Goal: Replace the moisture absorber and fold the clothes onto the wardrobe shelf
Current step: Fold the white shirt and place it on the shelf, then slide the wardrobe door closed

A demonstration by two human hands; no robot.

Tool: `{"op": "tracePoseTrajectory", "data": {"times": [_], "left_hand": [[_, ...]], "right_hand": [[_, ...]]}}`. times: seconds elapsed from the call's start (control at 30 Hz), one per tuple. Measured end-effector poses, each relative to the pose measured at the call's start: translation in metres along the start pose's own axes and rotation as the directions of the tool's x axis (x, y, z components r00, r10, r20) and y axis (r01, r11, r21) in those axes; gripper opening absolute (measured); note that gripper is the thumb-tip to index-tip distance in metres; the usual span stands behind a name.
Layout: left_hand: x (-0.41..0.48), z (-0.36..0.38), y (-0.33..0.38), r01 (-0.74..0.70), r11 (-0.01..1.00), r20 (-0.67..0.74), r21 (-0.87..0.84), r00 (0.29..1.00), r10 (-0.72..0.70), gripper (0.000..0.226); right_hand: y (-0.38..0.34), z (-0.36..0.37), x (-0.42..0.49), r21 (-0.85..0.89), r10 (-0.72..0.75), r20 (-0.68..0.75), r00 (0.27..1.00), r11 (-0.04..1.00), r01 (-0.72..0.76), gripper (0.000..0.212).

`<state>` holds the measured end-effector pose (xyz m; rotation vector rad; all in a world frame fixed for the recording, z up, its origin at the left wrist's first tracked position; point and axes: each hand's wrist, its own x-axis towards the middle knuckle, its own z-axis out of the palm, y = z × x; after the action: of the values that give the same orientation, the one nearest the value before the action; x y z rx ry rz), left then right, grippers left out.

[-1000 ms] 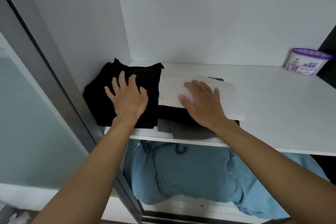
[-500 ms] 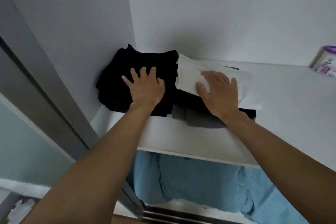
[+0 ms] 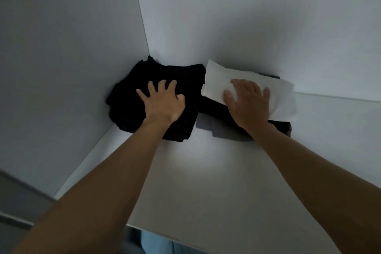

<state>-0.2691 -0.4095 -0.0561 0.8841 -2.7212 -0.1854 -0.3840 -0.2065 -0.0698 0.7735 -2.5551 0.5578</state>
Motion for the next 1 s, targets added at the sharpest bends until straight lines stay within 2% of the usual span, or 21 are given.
{"op": "tracePoseTrajectory", "data": {"times": [0.13, 0.23, 0.33, 0.47, 0.6, 0.7, 0.8, 0.9, 1.0], "left_hand": [[-0.009, -0.005, -0.001, 0.001, 0.996, 0.003, -0.093, 1.0, -0.001, 0.056], [-0.031, -0.018, -0.002, -0.038, 0.959, -0.019, -0.281, 0.999, 0.034, 0.054], [-0.069, -0.032, -0.005, -0.046, 0.852, -0.047, -0.522, 0.999, 0.025, 0.043], [-0.143, -0.044, -0.017, -0.086, 0.759, -0.046, -0.645, 0.996, 0.074, 0.039], [-0.226, -0.054, -0.052, -0.116, 0.756, -0.048, -0.645, 0.993, 0.112, 0.038], [-0.282, -0.071, -0.091, -0.084, 0.754, -0.033, -0.651, 0.996, 0.083, 0.04], [-0.324, -0.092, -0.136, -0.082, 0.786, -0.11, -0.613, 0.994, 0.018, 0.04], [-0.348, -0.111, -0.175, -0.075, 0.843, -0.207, -0.533, 0.977, -0.043, 0.04], [-0.352, -0.125, -0.195, -0.087, 0.922, -0.216, -0.378, 0.976, 0.003, 0.041]], "right_hand": [[0.005, -0.001, 0.0, 0.036, -0.016, 0.067, 0.998, 0.999, 0.014, 0.059], [0.007, -0.011, -0.01, 0.176, -0.013, 0.127, 0.992, 0.984, -0.01, 0.048], [0.0, -0.033, -0.03, 0.445, 0.039, 0.116, 0.992, 0.891, -0.087, 0.039], [-0.036, -0.069, -0.063, 0.653, 0.049, 0.091, 0.995, 0.751, -0.097, 0.022], [-0.097, -0.091, -0.108, 0.844, -0.038, 0.237, 0.971, 0.503, -0.186, 0.019], [-0.15, -0.099, -0.144, 0.877, -0.14, 0.356, 0.924, 0.393, -0.278, 0.019], [-0.208, -0.107, -0.17, 0.877, -0.229, 0.439, 0.869, 0.317, -0.36, 0.019], [-0.265, -0.115, -0.185, 0.869, -0.288, 0.479, 0.829, 0.286, -0.403, 0.022], [-0.308, -0.118, -0.191, 0.851, -0.306, 0.52, 0.797, 0.258, -0.456, 0.027]]}}
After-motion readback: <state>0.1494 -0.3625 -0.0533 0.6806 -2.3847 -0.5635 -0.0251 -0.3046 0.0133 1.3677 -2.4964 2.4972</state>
